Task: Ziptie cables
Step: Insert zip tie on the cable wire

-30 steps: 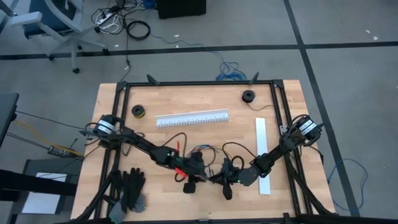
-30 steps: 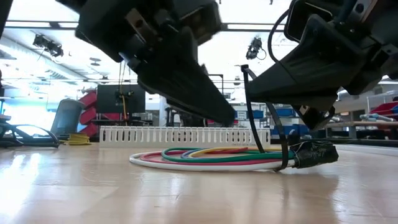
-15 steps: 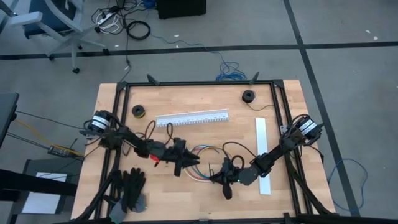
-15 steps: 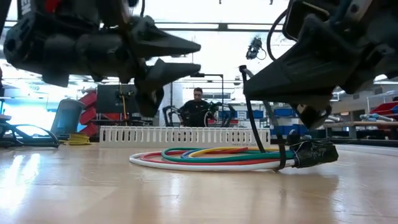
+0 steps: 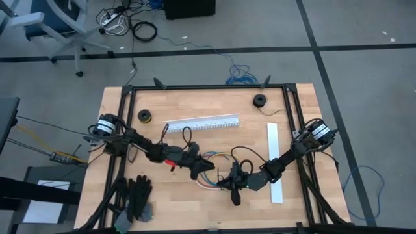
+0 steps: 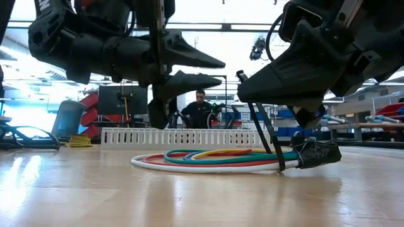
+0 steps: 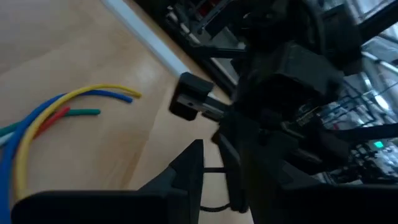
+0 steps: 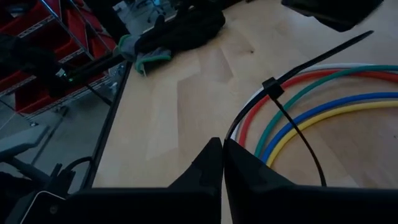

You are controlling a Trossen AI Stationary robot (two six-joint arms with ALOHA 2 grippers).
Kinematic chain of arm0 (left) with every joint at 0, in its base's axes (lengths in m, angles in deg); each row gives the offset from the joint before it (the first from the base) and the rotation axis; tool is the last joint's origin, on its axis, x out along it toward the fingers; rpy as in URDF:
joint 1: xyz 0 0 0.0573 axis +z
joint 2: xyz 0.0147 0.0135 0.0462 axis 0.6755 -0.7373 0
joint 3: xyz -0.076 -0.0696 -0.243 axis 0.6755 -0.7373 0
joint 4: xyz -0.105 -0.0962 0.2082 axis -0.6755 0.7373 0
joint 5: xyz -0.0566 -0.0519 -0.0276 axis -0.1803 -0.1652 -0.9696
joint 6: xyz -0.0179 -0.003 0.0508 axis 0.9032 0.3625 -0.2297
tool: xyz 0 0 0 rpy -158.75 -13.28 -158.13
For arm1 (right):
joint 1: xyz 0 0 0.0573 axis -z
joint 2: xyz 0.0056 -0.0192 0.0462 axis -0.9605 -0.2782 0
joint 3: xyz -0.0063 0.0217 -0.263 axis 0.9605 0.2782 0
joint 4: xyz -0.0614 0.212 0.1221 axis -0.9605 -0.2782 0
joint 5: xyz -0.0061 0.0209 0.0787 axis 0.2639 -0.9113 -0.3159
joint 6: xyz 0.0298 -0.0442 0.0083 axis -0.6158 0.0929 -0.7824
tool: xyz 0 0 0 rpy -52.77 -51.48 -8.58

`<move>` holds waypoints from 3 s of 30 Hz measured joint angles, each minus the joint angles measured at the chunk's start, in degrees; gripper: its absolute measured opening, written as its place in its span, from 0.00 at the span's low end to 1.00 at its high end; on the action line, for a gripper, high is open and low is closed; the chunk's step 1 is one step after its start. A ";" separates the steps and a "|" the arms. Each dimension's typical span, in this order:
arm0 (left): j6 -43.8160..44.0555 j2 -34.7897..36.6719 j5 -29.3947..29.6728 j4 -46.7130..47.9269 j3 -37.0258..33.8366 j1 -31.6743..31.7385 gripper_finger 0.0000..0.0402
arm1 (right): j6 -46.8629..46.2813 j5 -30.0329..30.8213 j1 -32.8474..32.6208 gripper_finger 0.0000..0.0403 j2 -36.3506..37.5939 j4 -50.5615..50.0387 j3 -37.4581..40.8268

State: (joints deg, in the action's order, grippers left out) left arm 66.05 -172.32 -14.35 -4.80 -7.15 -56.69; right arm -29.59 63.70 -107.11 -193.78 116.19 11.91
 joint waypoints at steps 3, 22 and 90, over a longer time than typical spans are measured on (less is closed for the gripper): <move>-2.17 -0.04 -0.18 0.91 0.16 -0.02 0.19 | 0.02 0.02 0.07 0.00 0.00 0.00 -0.02; -22.59 -0.09 -4.50 3.27 0.98 -0.02 0.19 | 0.73 -1.13 0.05 0.00 0.02 0.39 -0.04; -19.12 -0.09 -7.30 4.31 5.02 0.22 0.00 | 1.89 -3.37 1.67 0.00 0.04 -1.29 -1.90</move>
State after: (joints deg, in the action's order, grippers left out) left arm 46.94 -172.40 -21.65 -0.49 -2.13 -56.47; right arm -27.70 60.34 -105.43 -193.73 114.90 10.01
